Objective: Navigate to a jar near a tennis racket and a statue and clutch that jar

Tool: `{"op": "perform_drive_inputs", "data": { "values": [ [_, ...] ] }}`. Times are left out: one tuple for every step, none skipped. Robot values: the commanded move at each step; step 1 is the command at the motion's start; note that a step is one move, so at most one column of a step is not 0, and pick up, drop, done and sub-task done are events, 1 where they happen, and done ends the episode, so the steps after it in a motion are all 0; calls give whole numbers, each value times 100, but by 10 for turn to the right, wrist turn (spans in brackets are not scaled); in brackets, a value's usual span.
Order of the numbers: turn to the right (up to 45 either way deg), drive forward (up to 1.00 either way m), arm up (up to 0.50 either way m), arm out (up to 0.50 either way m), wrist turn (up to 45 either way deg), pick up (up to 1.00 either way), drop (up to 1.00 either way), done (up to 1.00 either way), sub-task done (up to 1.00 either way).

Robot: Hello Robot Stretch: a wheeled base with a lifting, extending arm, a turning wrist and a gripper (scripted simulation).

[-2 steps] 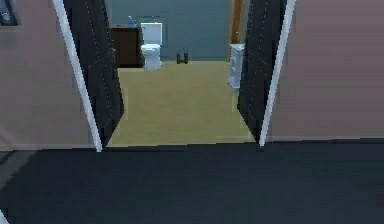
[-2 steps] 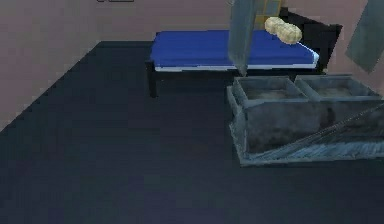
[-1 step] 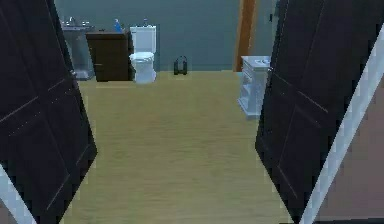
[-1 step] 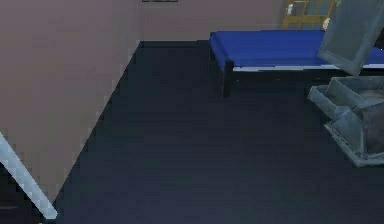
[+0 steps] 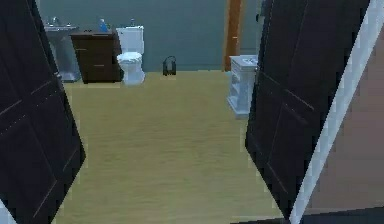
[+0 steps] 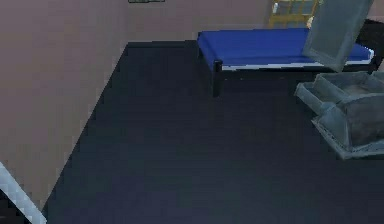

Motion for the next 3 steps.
{"op": "perform_drive_inputs", "data": {
  "values": [
    [0, 100, 0, 0, 0, 0, 0, 0, 0],
    [0, 100, 0, 0, 0, 0, 0, 0, 0],
    [0, 15, 0, 0, 0, 0, 0, 0, 0]
  ]
}}
